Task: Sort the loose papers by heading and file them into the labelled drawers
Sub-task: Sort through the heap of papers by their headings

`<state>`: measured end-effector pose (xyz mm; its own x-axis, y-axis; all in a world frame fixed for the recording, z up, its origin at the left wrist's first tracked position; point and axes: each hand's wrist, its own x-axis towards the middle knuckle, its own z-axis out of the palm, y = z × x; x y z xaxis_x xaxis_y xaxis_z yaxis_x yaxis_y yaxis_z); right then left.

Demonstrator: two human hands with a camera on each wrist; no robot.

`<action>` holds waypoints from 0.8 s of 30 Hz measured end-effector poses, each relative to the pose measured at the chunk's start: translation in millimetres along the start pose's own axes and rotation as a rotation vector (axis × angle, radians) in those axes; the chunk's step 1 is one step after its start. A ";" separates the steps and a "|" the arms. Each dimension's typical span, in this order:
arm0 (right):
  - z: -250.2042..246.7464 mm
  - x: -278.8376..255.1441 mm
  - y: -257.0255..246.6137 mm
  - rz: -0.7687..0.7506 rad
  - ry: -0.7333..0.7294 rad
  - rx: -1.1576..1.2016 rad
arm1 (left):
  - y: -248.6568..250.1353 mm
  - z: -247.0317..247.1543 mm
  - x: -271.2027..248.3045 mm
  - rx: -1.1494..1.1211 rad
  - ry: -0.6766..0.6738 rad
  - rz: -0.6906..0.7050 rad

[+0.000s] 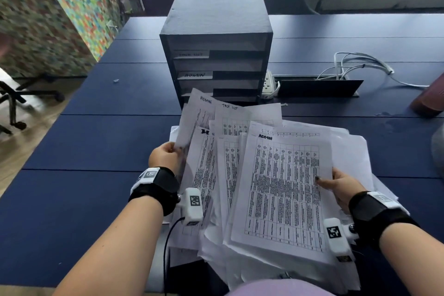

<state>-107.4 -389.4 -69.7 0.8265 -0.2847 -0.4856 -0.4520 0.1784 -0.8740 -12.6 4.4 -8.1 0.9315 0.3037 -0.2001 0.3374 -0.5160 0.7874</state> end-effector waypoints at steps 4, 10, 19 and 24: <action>0.9 -0.5 -0.4 -0.015 -0.012 0.008 | 19.4 -18.5 4.2 0.013 0.065 0.152; 2.6 -4.6 -2.8 -0.029 -0.027 0.066 | 56.4 -50.5 8.7 0.043 0.183 0.354; 5.3 -16.1 -9.2 -0.018 -0.020 0.029 | 86.0 -82.0 1.8 -0.084 0.374 0.446; -2.6 -7.5 -3.3 -0.046 0.027 0.070 | 110.0 -104.1 -5.9 -0.155 0.532 0.484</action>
<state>-113.0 -390.3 -63.2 0.8359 -0.3193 -0.4465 -0.3887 0.2300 -0.8922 4.9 29.3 140.3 0.7660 0.4386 0.4700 -0.1549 -0.5836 0.7971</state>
